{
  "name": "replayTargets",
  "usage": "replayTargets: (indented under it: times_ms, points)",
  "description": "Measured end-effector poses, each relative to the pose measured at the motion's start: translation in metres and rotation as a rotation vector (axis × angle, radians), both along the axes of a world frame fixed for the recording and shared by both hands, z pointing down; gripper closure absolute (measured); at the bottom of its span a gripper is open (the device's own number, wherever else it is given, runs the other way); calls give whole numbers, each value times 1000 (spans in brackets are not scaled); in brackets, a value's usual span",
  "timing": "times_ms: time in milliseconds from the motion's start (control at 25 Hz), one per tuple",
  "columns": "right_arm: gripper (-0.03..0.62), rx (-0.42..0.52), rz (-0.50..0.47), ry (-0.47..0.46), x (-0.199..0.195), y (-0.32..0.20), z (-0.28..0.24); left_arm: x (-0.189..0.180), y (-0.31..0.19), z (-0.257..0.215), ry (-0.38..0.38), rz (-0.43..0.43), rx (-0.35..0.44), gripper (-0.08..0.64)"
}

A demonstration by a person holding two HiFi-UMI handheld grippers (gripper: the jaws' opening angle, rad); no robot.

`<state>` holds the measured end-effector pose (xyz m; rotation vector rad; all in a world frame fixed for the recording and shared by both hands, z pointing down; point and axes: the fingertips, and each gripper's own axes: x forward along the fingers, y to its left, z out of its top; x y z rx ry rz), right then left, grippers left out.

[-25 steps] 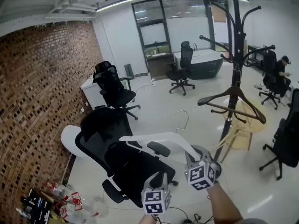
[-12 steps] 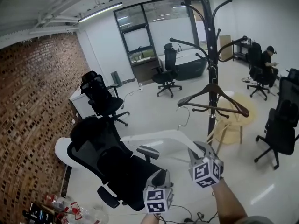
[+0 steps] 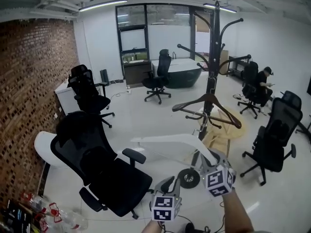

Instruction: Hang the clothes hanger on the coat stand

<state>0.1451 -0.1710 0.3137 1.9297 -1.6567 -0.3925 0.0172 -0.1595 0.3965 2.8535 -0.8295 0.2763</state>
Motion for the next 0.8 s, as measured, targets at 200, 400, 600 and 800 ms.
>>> replayTargets:
  times_ms: [200, 400, 600, 800]
  points:
    - [514, 32, -21, -11, 43, 28, -20, 49, 26, -22, -7, 14, 50, 485]
    - [514, 44, -92, -6, 111, 39, -31, 123, 41, -26, -4, -36, 59, 485]
    - [514, 50, -156, 22, 185, 32, -40, 206, 46, -23, 1, -78, 69, 485]
    - [513, 48, -190, 21, 233, 28, -39, 259, 52, -15, -11, -96, 57, 485]
